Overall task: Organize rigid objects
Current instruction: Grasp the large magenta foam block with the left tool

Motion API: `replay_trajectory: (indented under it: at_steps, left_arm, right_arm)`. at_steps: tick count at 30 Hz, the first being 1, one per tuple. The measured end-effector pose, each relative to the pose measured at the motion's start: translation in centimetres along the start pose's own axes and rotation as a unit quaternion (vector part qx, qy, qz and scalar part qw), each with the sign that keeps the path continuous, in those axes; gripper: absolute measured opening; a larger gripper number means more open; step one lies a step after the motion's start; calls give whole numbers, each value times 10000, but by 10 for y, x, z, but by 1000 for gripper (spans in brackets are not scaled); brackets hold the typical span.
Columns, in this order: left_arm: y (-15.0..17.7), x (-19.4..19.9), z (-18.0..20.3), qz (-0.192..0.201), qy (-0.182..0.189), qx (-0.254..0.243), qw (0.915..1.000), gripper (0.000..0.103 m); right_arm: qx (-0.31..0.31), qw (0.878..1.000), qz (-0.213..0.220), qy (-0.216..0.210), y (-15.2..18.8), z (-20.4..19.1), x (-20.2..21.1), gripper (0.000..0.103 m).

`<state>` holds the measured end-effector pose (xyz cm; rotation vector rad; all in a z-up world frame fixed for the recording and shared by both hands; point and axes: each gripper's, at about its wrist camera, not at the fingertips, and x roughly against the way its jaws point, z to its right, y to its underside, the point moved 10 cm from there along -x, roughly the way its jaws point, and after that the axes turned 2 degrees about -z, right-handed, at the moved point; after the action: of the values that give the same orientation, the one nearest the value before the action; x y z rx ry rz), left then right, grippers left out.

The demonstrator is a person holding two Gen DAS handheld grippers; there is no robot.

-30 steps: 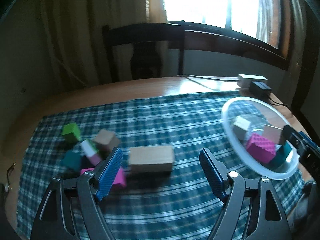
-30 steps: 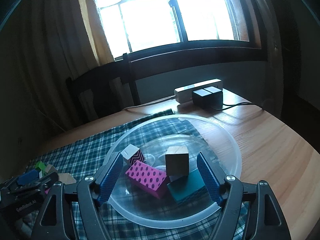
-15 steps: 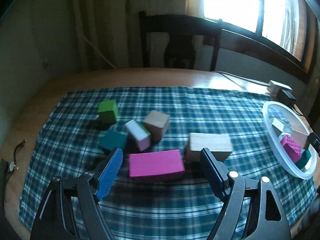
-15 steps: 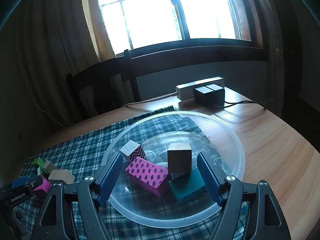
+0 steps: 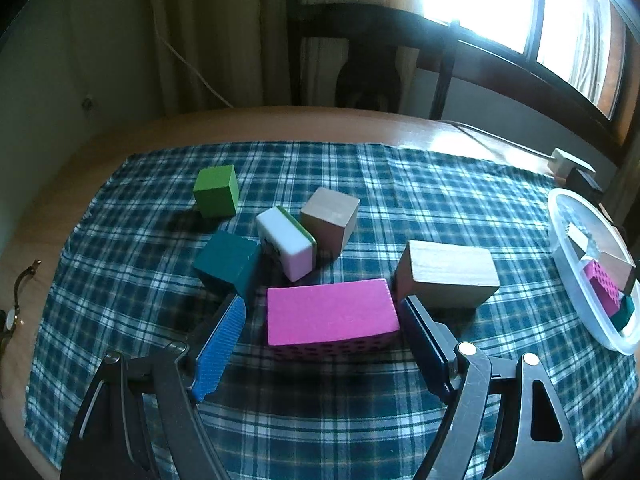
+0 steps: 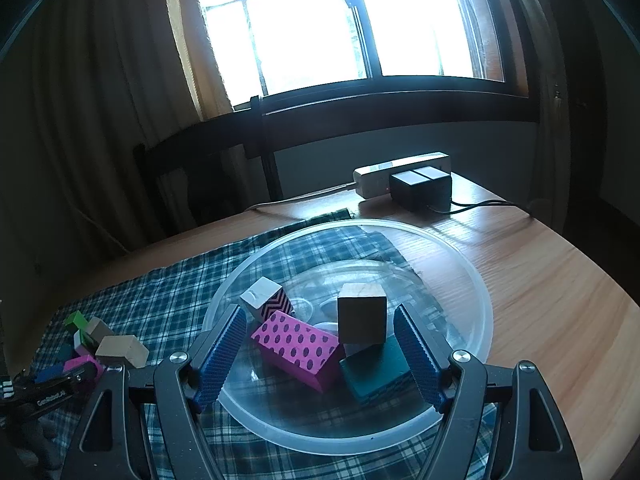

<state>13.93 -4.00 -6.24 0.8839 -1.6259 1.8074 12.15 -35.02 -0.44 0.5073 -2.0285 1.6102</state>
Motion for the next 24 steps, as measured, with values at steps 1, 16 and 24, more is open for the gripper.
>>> replay_trajectory:
  at_steps: [1, 16, 24]
  left_arm:
    - [0, -1, 0, -17, 7, 5, 10000, 80]
    - [2, -7, 2, -56, 59, -76, 9999, 64]
    - [2, 1, 2, 53, 9, -142, 9999, 64]
  right_arm:
    - [3, 10000, -3, -1, 0, 0, 0, 79]
    - [16, 10000, 20, 14, 0, 0, 0, 79]
    - [56, 10000, 31, 58, 0, -1, 0, 79]
